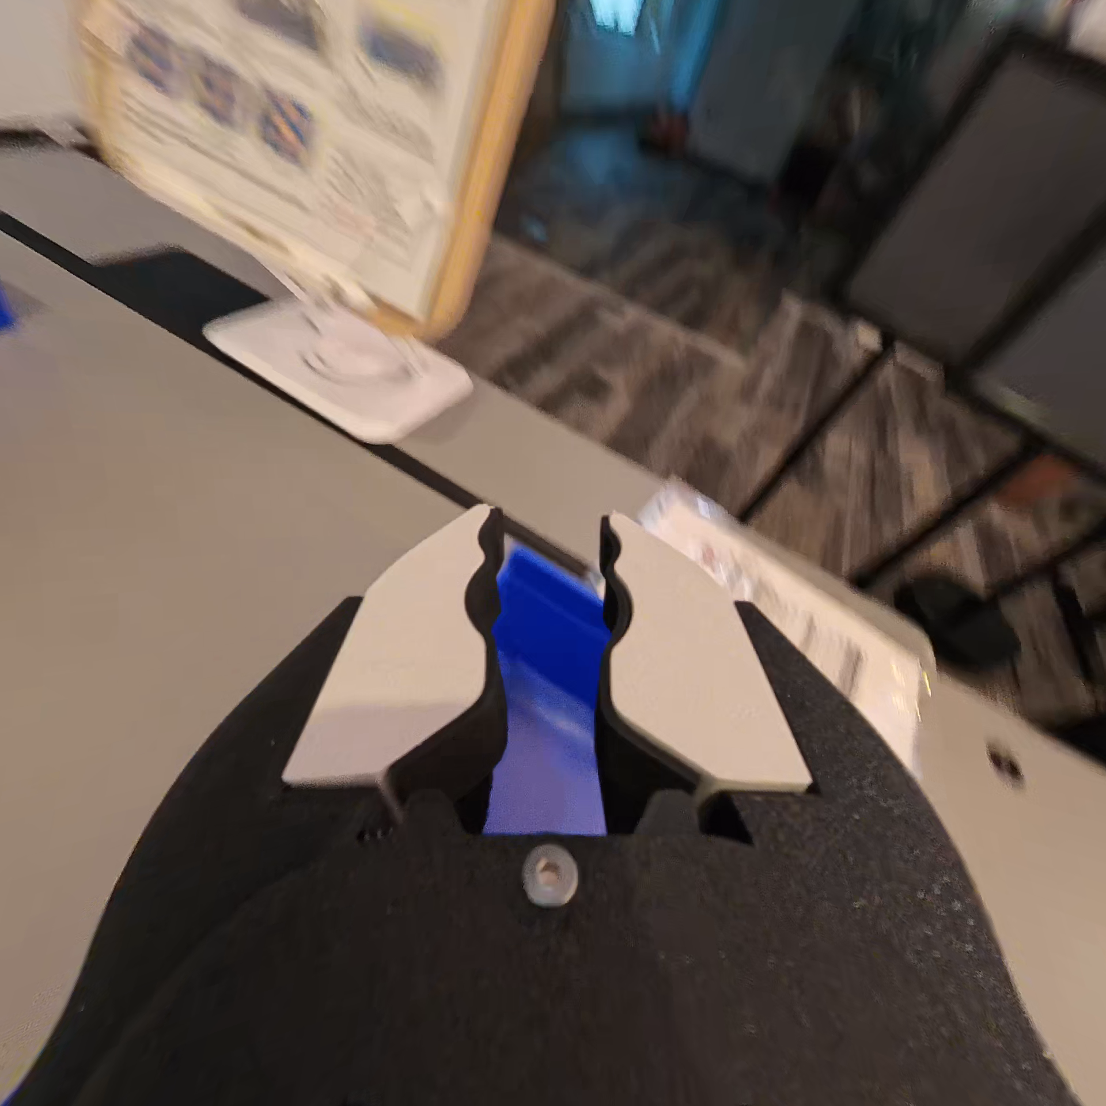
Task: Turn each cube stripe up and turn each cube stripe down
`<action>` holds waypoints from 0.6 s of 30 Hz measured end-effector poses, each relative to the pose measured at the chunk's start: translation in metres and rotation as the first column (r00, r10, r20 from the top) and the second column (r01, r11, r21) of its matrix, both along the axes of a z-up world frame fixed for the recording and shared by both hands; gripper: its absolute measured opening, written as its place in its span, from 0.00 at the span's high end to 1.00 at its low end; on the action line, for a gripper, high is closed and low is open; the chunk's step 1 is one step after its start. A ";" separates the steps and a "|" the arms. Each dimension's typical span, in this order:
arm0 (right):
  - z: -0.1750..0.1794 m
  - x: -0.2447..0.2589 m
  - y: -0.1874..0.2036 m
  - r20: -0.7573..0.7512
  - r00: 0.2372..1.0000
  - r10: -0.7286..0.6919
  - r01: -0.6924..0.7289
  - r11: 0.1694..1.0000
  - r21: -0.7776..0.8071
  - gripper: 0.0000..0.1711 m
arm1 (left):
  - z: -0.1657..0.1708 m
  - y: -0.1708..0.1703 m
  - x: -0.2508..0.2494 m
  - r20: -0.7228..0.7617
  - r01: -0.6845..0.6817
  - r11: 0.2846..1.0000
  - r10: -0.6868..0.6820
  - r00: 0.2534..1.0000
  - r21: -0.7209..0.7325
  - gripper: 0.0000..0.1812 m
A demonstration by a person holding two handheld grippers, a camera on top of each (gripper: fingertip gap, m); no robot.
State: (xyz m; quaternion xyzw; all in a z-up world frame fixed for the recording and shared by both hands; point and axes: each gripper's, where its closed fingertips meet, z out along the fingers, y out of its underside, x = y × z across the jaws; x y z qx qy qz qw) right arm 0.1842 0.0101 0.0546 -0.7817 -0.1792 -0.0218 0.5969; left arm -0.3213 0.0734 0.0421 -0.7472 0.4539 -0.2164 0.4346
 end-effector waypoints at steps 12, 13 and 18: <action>0.008 -0.271 -0.046 0.125 0.685 0.718 -0.728 0.666 0.162 0.65 | 0.017 -0.121 0.153 0.581 0.627 0.656 -0.337 0.741 -0.420 0.74; 0.003 -0.286 -0.051 0.185 0.674 0.715 -0.739 0.655 0.159 0.63 | 0.020 -0.131 0.158 0.611 0.663 0.613 -0.342 0.714 -0.430 0.74; 0.016 -0.328 -0.083 0.384 0.645 0.660 -0.763 0.580 0.284 0.60 | 0.033 -0.159 0.172 0.680 0.731 0.531 -0.342 0.648 -0.429 0.74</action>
